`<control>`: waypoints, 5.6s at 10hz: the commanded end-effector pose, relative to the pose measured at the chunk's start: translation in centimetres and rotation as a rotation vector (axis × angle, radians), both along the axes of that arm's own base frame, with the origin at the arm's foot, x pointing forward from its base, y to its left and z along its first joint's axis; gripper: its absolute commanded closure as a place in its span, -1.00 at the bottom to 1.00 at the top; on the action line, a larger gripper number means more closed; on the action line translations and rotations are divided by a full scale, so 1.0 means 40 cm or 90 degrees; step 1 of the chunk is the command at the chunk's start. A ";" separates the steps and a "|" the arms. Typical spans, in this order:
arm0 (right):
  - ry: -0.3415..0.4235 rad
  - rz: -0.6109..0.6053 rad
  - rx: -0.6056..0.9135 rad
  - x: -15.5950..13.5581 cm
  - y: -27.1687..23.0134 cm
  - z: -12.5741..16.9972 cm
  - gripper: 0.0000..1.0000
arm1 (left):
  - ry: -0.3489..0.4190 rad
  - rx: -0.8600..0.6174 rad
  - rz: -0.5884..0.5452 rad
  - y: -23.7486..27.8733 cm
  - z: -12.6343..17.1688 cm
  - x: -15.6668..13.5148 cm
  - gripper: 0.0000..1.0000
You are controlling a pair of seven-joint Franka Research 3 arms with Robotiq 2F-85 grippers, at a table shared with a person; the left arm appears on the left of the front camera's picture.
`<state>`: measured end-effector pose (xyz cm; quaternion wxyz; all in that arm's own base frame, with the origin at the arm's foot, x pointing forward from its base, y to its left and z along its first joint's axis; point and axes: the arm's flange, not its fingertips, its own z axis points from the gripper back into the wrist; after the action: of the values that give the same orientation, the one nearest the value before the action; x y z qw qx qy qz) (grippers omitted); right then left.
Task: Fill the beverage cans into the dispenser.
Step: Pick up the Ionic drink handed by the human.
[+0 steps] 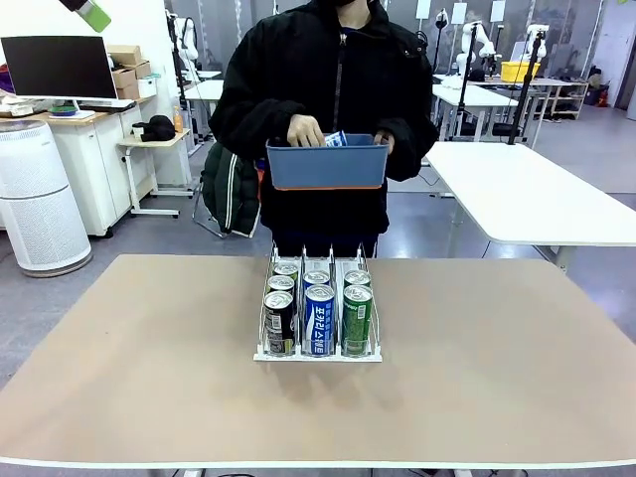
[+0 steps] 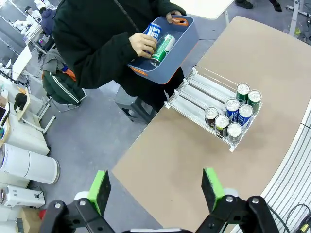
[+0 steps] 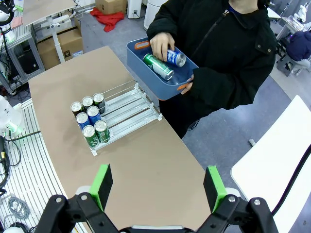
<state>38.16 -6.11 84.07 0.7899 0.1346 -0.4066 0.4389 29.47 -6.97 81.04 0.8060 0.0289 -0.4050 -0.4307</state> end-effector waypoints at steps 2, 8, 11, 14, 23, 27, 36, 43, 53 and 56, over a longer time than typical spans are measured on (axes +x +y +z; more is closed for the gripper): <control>-0.001 0.001 0.000 -0.002 0.002 0.000 -1.00 | 0.002 -0.002 0.006 0.004 -0.002 0.003 -1.00; -0.001 0.001 0.000 -0.002 0.002 0.000 -1.00 | 0.002 -0.002 0.006 0.004 -0.002 0.003 -1.00; -0.001 0.001 0.000 -0.002 0.002 0.000 -1.00 | 0.002 -0.002 0.006 0.004 -0.002 0.003 -1.00; -0.001 0.001 0.000 -0.002 0.002 0.000 -1.00 | 0.002 -0.002 0.006 0.004 -0.002 0.003 -1.00; -0.001 0.001 0.000 -0.002 0.002 0.000 -1.00 | 0.002 -0.002 0.006 0.004 -0.002 0.003 -1.00; -0.001 0.001 0.000 -0.002 0.002 0.000 -1.00 | 0.058 -0.088 0.010 -0.047 -0.053 0.102 -1.00; -0.001 0.001 0.000 -0.002 0.002 0.000 -1.00 | 0.133 -0.179 0.021 -0.104 -0.216 0.323 -1.00; -0.001 0.001 0.000 -0.002 0.002 0.000 -1.00 | 0.173 -0.165 0.032 -0.130 -0.276 0.362 -1.00; -0.001 0.001 0.000 -0.002 0.002 0.000 -1.00 | 0.201 -0.152 0.039 -0.132 -0.345 0.393 -1.00; -0.001 0.001 0.000 -0.002 0.002 0.000 -1.00 | 0.200 -0.146 0.051 -0.134 -0.336 0.402 -1.00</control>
<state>38.14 -6.11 84.11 0.7897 0.1343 -0.4069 0.4389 45.51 -12.51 67.63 0.8730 -0.1146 -0.3190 -0.3508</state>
